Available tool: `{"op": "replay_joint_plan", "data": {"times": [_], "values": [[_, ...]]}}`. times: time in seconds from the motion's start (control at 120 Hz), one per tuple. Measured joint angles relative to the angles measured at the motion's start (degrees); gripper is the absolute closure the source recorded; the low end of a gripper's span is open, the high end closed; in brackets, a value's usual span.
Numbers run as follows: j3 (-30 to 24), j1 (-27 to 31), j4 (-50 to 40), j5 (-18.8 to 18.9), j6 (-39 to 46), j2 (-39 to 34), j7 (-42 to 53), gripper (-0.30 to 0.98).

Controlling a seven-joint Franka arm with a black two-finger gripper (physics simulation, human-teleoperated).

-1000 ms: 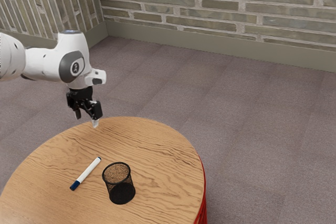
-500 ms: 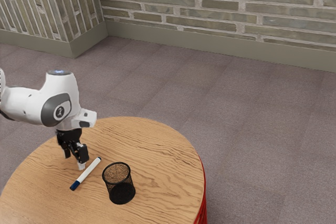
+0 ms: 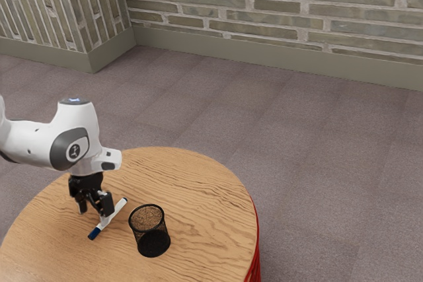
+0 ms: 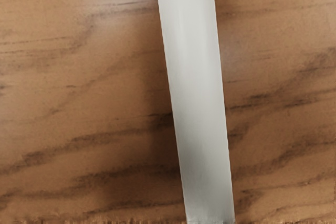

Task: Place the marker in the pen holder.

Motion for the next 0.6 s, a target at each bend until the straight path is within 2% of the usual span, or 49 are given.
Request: {"op": "replay_joint_plan", "data": {"times": [0.467,0.533,0.6], "values": [[0.2,-1.5,-1.6,-0.5,1.9,0.5,-6.8,0.05],[0.2,-1.2,-1.6,-0.5,2.0,0.5,-7.3,0.09],[0.2,-1.1,-1.6,-0.5,2.2,0.6,-7.7,0.18]]}}
